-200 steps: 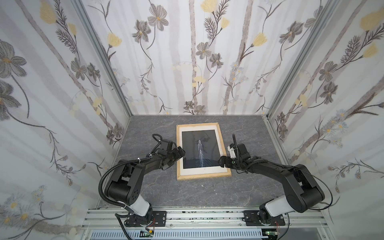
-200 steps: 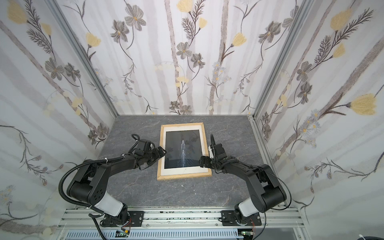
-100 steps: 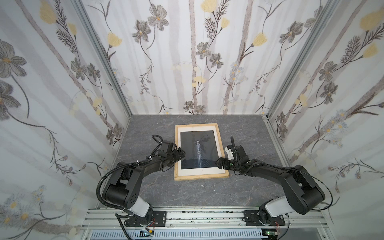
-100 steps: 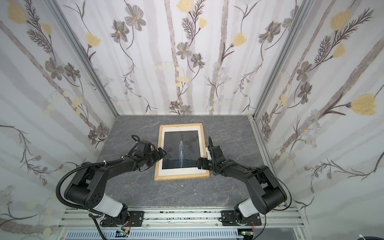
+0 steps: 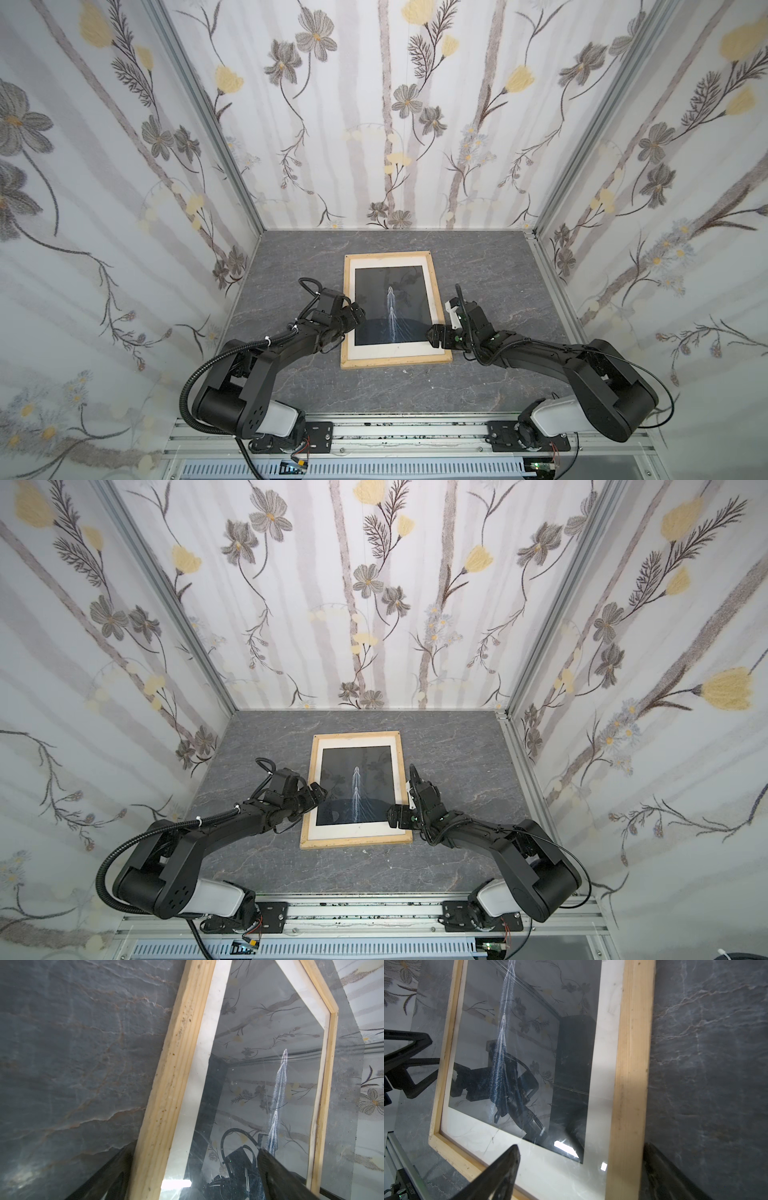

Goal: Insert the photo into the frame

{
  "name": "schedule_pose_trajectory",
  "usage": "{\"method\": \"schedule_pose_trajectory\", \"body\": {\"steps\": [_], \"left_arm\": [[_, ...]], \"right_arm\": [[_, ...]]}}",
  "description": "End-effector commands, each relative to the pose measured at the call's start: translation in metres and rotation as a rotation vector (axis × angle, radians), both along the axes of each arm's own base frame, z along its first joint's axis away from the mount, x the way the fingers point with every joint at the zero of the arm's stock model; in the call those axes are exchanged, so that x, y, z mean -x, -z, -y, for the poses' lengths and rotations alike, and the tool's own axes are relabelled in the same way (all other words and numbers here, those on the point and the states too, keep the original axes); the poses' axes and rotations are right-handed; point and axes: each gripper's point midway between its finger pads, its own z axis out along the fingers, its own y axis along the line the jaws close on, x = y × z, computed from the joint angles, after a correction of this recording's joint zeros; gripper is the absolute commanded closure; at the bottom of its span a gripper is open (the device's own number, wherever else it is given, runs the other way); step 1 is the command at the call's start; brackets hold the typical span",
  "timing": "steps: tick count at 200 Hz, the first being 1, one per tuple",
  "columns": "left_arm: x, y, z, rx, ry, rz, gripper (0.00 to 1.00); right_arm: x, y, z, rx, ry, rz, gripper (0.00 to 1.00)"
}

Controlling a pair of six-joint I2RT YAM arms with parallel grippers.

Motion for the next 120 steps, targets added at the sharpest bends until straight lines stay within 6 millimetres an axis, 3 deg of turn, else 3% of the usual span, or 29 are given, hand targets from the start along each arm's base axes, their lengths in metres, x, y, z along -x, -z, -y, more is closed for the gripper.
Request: {"method": "schedule_pose_trajectory", "body": {"steps": [1, 54, 120], "left_arm": [[0.009, -0.01, 0.023, 0.12, 0.066, -0.013, 0.07], [0.019, -0.004, 0.021, 0.128, 0.065, -0.019, 0.07], [0.027, -0.003, 0.024, 0.131, 0.076, -0.024, 0.07]], "right_arm": [[0.033, 0.002, -0.017, -0.094, -0.089, -0.135, 0.1], [0.048, 0.004, -0.022, -0.084, -0.11, -0.148, 0.1], [0.053, 0.002, -0.022, -0.066, -0.106, -0.145, 0.1]]}}
